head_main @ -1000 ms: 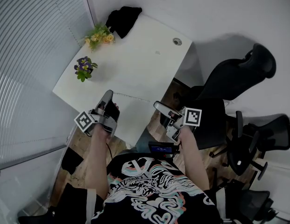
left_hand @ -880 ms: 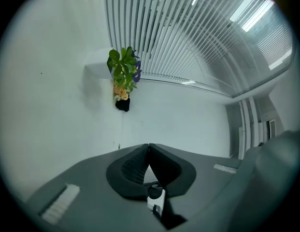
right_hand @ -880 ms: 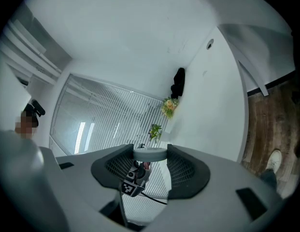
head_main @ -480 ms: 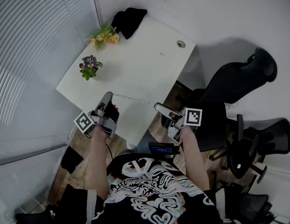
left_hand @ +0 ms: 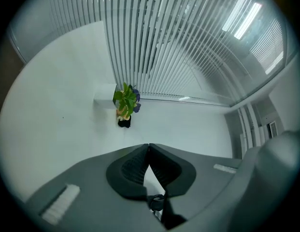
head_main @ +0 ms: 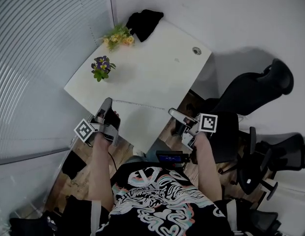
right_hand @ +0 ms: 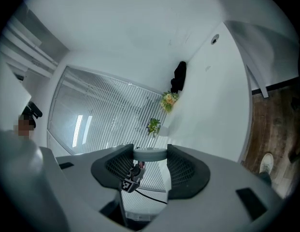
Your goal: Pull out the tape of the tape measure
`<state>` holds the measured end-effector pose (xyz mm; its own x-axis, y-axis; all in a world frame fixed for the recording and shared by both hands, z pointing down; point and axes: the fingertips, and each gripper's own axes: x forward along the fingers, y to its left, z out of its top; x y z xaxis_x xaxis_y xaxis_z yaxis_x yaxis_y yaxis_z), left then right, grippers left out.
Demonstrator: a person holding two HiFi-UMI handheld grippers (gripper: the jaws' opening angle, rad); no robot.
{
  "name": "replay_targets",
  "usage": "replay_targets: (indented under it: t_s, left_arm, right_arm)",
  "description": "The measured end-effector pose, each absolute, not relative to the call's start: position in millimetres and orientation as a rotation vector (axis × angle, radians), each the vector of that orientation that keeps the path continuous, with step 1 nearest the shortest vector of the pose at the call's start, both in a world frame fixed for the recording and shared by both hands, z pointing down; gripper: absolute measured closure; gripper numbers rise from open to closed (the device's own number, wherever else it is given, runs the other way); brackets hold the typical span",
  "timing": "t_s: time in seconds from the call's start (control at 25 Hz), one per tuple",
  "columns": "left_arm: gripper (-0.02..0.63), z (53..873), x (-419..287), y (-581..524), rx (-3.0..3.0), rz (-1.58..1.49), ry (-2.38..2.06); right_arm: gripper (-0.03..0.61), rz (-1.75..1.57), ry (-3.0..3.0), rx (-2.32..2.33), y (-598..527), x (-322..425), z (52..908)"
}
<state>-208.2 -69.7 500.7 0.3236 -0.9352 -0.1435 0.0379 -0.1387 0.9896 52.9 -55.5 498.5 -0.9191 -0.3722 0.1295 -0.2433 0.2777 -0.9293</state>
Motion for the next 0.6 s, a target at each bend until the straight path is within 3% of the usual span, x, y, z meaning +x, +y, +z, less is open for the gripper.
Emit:
replay_targets:
  t_s: [0.6]
  left_arm:
    - [0.611, 509.4, -229.1, -66.5, 1.358, -1.089, -1.050]
  right_arm:
    - [0.359, -1.861, 2.498, -0.370, -87.9, 32.0, 513.9]
